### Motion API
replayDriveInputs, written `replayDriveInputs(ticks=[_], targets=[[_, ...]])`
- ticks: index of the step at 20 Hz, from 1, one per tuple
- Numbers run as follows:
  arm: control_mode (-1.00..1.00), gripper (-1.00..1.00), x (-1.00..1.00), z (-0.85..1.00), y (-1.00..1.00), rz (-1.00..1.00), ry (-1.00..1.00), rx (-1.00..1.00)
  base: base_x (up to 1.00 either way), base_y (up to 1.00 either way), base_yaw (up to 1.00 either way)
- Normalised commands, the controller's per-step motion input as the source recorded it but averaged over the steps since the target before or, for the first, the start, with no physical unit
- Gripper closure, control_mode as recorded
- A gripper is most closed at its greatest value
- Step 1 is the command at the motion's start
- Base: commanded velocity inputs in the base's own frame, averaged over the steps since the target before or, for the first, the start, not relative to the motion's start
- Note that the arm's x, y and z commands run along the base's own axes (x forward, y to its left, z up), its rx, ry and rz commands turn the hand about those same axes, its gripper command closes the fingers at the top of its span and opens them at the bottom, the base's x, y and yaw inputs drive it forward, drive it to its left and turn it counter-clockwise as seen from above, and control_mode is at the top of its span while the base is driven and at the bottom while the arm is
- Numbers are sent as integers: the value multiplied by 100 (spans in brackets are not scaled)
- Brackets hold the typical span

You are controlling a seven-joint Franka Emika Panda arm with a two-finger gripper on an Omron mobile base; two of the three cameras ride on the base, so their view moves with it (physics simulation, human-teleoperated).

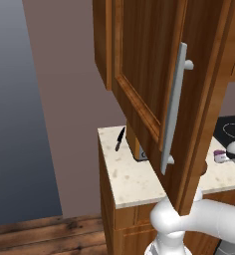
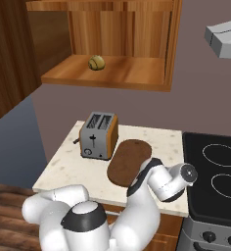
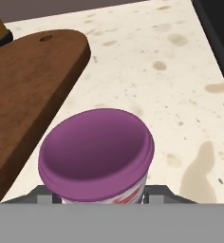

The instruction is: Pick the bread, place it on the cutting board, pick the jam, place it on the counter, and close the cabinet.

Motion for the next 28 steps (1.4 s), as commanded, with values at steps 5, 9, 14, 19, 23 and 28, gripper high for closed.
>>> replayDriveInputs(ticks=[5,9,14,19,23,28], targets=[[-100,-100,0,0,0,0,0,0,0,0,0],[-100,-100,0,0,0,0,0,0,0,0,0],[-100,-100,0,0,0,0,0,0,0,0,0],[-100,-100,-2,0,0,0,0,0,0,0,0],[-100,-100,-19,4,0,0,-1,0,0,0,0],[-100,-100,-36,26,-8,1,-7,0,0,0,0]])
